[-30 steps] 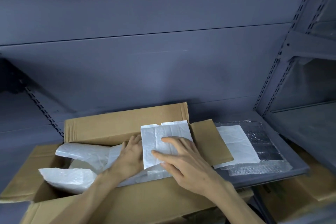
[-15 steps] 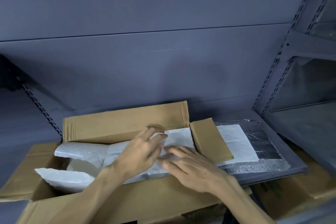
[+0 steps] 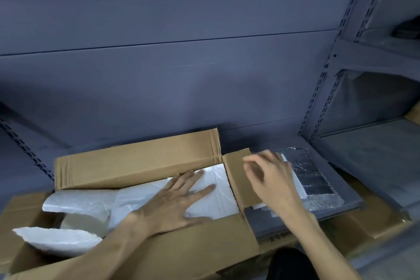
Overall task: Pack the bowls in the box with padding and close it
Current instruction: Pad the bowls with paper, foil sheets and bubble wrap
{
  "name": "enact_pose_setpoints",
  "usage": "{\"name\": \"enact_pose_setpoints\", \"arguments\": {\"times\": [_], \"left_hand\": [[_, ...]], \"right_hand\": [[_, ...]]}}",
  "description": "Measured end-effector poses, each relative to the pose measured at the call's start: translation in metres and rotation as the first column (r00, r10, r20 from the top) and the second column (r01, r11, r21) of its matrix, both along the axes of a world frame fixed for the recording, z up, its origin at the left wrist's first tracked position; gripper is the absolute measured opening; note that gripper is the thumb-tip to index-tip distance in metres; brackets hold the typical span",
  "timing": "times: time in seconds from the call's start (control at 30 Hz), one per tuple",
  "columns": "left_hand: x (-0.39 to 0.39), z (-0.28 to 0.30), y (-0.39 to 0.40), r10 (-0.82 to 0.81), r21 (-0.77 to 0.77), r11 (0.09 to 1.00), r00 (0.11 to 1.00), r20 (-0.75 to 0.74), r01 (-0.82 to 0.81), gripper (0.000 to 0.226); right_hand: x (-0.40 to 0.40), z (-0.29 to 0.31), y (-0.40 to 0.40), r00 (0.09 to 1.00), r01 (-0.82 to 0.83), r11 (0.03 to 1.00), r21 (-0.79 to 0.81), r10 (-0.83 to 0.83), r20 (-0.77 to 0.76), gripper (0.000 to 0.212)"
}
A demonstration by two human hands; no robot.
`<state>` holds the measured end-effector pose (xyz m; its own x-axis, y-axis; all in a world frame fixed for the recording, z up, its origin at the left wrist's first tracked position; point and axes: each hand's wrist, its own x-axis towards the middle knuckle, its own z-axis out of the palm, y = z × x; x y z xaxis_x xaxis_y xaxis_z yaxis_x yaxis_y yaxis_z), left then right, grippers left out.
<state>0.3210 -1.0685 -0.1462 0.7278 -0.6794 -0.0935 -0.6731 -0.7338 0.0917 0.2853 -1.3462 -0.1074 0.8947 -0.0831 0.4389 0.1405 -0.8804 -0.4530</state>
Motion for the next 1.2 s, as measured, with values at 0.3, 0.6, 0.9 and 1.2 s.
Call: {"name": "enact_pose_setpoints", "arguments": {"times": [0.3,0.6,0.9,1.2], "left_hand": [[-0.003,0.011,-0.004,0.009,-0.056,0.998,1.000,-0.024,-0.010,0.074],[-0.013,0.056,-0.010,0.000,-0.253,0.967,1.000,-0.019,-0.005,0.053],[-0.047,0.093,0.066,0.151,-0.415,0.904,0.985,0.080,-0.105,0.049],[-0.089,0.068,0.176,0.318,-0.168,0.941,0.938,0.138,-0.294,0.072]], "right_hand": [[0.007,-0.059,-0.093,0.652,0.518,0.848,-0.114,-0.478,-0.589,0.086],[0.002,-0.061,-0.076,0.799,0.557,0.796,0.239,-0.434,-0.416,0.029],[-0.007,0.021,-0.011,0.923,0.198,0.906,0.374,-0.301,0.241,0.016],[-0.010,0.028,0.096,0.875,-0.469,0.876,0.112,0.442,0.199,0.039]]}}
